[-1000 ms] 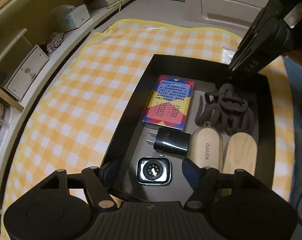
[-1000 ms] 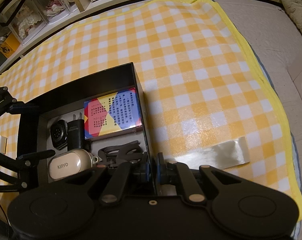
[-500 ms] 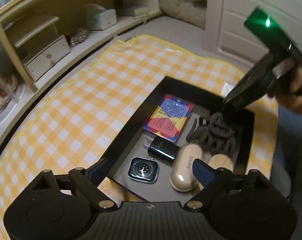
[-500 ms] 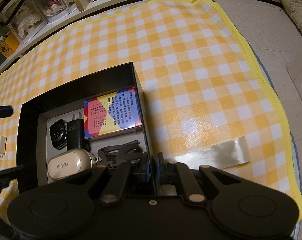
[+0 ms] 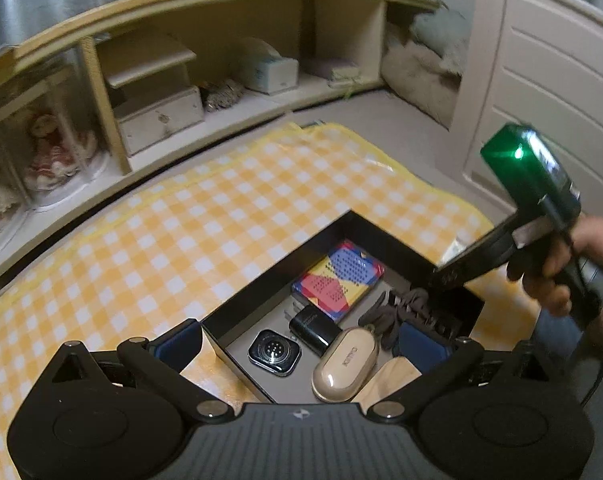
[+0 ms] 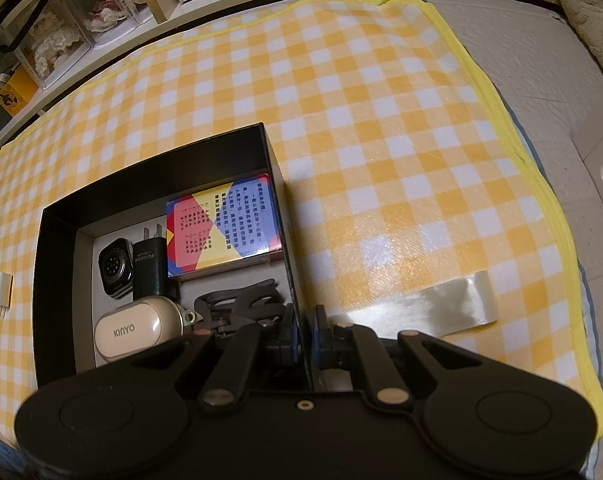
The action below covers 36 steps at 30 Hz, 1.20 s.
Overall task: Organize rigid objects
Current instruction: 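Move the left gripper to the white power adapter on the cloth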
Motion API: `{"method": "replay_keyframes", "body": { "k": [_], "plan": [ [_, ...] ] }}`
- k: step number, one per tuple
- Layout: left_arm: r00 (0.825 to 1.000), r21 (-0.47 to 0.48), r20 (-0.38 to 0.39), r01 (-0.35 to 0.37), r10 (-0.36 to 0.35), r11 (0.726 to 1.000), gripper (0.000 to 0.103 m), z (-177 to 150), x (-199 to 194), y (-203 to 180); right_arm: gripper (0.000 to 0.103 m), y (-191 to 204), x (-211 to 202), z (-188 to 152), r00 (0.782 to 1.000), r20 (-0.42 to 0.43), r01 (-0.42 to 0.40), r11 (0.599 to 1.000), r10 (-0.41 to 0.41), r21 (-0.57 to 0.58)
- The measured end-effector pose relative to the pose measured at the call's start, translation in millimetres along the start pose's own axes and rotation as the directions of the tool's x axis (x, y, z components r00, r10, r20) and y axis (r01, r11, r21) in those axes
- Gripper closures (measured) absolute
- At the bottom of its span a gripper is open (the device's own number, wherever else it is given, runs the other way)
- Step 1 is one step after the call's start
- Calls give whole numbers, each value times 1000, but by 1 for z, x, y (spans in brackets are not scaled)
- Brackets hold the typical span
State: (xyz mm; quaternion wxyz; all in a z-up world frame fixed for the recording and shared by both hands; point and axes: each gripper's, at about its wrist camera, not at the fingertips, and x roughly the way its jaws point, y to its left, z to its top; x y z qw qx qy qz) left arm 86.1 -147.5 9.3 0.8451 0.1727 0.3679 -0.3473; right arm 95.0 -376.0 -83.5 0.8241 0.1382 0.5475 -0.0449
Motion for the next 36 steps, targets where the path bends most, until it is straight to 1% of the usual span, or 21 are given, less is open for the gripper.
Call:
{"method": "replay_keyframes", "body": {
  "k": [6,12,16,18,22,30,32,36],
  "plan": [
    [1000,-109,28,4,-1,994,0,-4,-16,-1,95,-1,0,0,1000,0,-1,1000,1,0],
    [998,-169,52,-23,32,985,0,-9,-28,-4,95,0,0,0,1000,0,-1,1000,1,0],
    [997,-222,58,-38,52,974,0,-13,-35,-1,95,-1,0,0,1000,-1,-1,1000,1,0],
    [995,-250,55,-70,86,966,0,-16,-37,2,95,-2,0,0,1000,-1,-1,1000,1,0],
    [984,-297,44,-152,173,943,0,-23,-41,13,95,-2,0,0,1000,-1,-1,1000,1,1],
    [963,-381,-22,-255,267,889,0,-51,-40,58,95,-1,0,0,1000,-1,0,1000,0,0],
    [956,-384,-36,-283,292,879,0,-58,-39,70,95,-2,0,0,1000,-1,0,1000,0,0],
    [933,-380,-64,-350,354,856,0,-68,-37,98,95,-2,0,0,1000,-2,0,1000,0,0]
  ]
}}
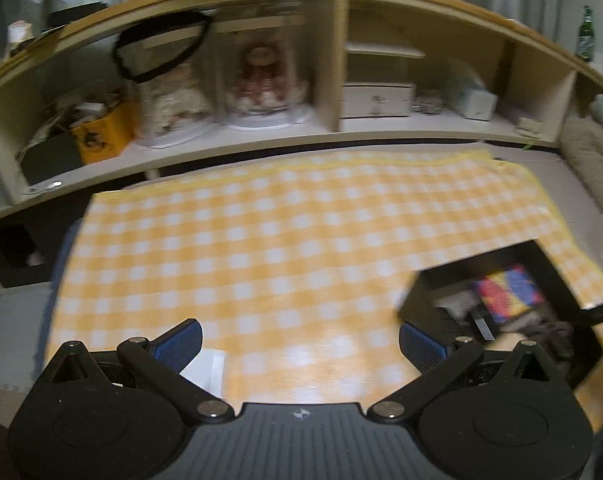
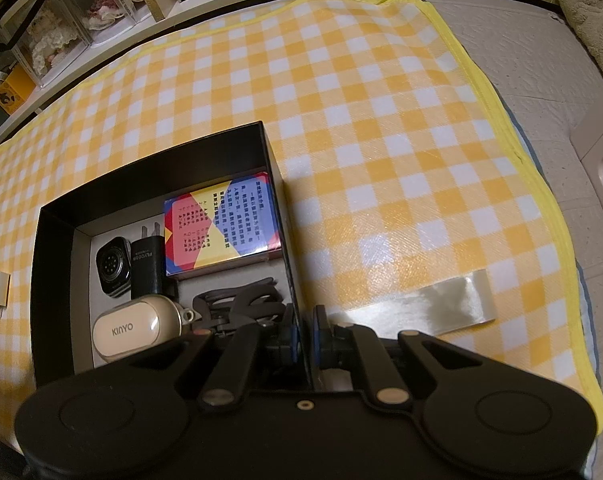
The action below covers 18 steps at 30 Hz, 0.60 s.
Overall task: Organize rigid objects
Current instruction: 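Move the left gripper to the white power adapter on the cloth, then close the left gripper on the white power adapter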
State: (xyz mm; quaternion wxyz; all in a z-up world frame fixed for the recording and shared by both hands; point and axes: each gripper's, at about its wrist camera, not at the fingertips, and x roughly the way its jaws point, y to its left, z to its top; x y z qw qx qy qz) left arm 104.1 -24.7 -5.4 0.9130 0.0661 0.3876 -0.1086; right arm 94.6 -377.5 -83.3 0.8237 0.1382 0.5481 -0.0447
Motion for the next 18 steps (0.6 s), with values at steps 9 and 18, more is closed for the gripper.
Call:
{"method": "replay_keyframes", "body": {
  "k": [9,18],
  "plan": [
    [994,-164,-102,-47,30,985,0,-3,34,61,95,1,0,0,1000,0,-1,1000,1,0],
    [970,-244,-209,75,-128,967,23,-10,59,79,95,1,0,0,1000,-1,0,1000,0,0]
  ]
}}
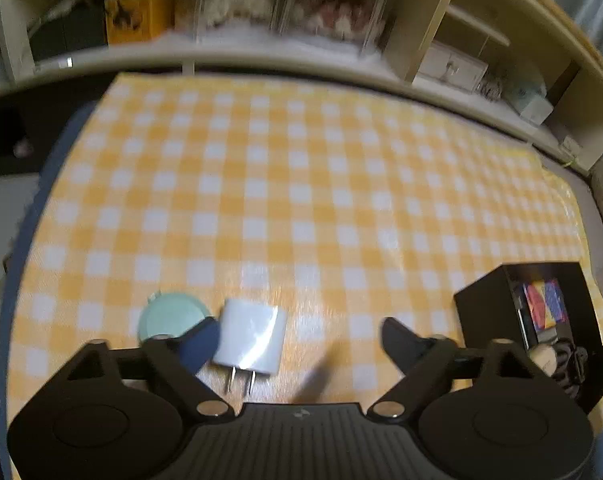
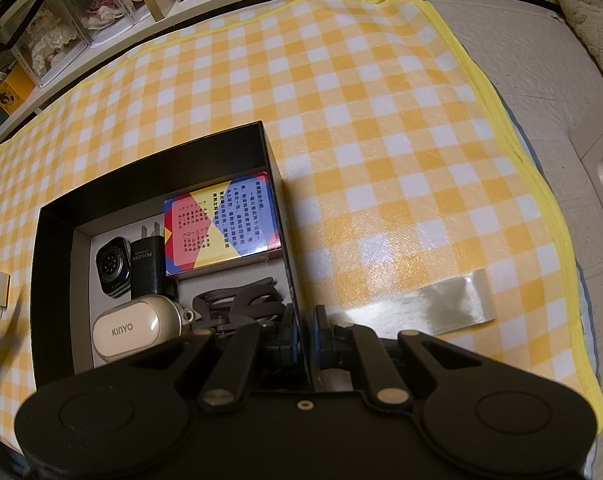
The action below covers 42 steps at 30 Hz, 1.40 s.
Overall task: Organize rigid objects
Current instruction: 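Close the left gripper on the white power adapter, then carry the power adapter into the black box and open the left gripper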
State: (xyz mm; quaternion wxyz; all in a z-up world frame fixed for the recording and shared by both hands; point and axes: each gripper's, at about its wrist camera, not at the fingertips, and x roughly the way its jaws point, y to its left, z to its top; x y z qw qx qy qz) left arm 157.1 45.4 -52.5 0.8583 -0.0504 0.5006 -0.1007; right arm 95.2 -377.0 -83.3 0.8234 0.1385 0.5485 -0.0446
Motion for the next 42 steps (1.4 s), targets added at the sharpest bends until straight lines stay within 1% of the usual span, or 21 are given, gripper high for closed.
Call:
{"method": "replay_keyframes", "body": {
  "k": [1,3,6,10,12,14,16,18,20,24,27,32,35,42],
  "plan": [
    [1000,-4,-21,1,-1,1000,26,-1,4,2,95,0,0,0,1000,1,1,1000,-1,-1],
    [1000,9,-17,-23,23,1000,27,-3,5,2,95,0,0,0,1000,0,0,1000,0,0],
    [999,-14,-30,-33,32,999,27,-2,11,7,95,0,0,0,1000,0,1,1000,-1,-1],
    [998,18,-41,-45,46,999,29,-2,18,4,95,-3,3,-2,1000,-3,4,1000,-4,-3],
    [997,32,-51,-55,57,998,33,-3,21,1,95,-4,3,-3,1000,-3,4,1000,-4,-3],
    [996,37,-66,-59,62,998,45,-2,27,-3,95,-4,3,-3,1000,-3,5,1000,-5,-4],
    [995,37,-87,-49,52,998,55,-5,30,-6,95,-4,3,-2,1000,-3,5,1000,-5,-3],
    [995,63,-85,-54,59,997,57,-7,30,-11,95,-4,3,-2,1000,-3,5,1000,-5,-3],
    [995,80,-83,-56,63,995,58,-9,31,-14,95,-4,3,-3,1000,-3,4,1000,-4,-3],
    [995,67,-78,-48,54,997,58,-12,29,-20,95,-5,3,-3,1000,-4,4,1000,-4,-3],
    [998,53,-66,-11,14,999,58,-17,22,-29,95,-5,3,-3,1000,-4,5,1000,-5,-4],
    [996,30,-9,91,-91,995,58,-21,3,-56,95,-5,3,-3,1000,-5,5,1000,-5,-4],
    [988,9,15,150,-151,989,58,-24,-8,-72,95,-5,3,-3,1000,-4,5,1000,-5,-5],
    [966,-4,55,254,-253,967,58,-32,-23,-115,96,-4,3,-3,1000,-4,5,1000,-5,-3]
  ]
}}
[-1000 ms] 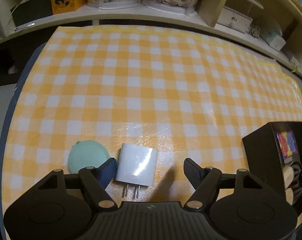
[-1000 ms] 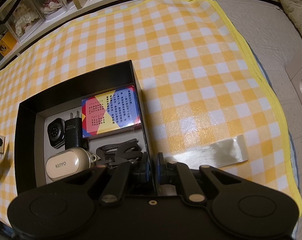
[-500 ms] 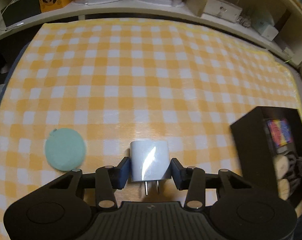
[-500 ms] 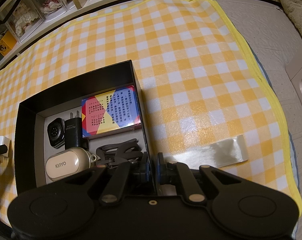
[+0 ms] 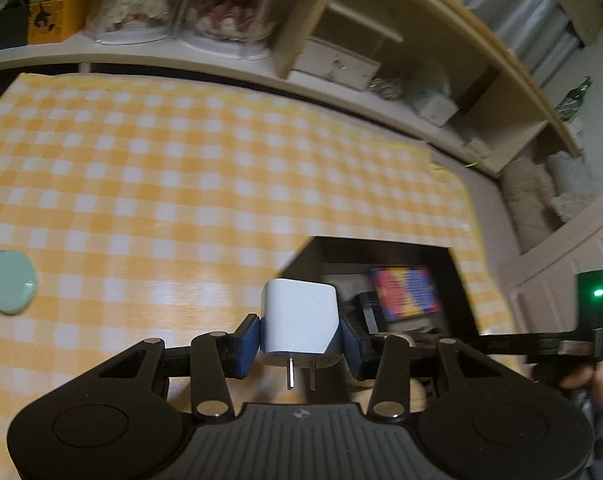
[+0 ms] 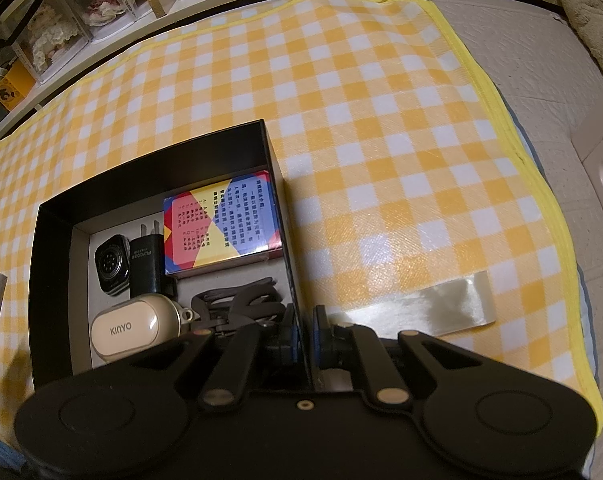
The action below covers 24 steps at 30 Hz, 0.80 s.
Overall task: Organize rigid objects
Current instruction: 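Carry the power adapter into the black box and open the left gripper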
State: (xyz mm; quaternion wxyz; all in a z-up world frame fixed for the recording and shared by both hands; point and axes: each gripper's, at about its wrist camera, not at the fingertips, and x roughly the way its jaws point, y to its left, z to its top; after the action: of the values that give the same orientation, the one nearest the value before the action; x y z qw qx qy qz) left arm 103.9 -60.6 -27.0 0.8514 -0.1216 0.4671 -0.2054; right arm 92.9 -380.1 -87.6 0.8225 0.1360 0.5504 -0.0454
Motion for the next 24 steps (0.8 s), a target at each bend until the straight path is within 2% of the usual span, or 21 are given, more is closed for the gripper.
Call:
{"method": "replay_keyframes", "body": {
  "k": [6,16,24],
  "plan": [
    [999,-26,16,40,-40,999,58,-8,12,-29,96,0,0,0,1000,0,-3,1000,3,0],
    [999,-11,39,-34,35,999,58,-15,26,-40,96,3,-2,2,1000,-1,-7,1000,7,-2],
    [999,-14,39,-33,33,999,55,-14,28,-39,96,3,-2,2,1000,-1,-7,1000,7,-2]
  ]
}}
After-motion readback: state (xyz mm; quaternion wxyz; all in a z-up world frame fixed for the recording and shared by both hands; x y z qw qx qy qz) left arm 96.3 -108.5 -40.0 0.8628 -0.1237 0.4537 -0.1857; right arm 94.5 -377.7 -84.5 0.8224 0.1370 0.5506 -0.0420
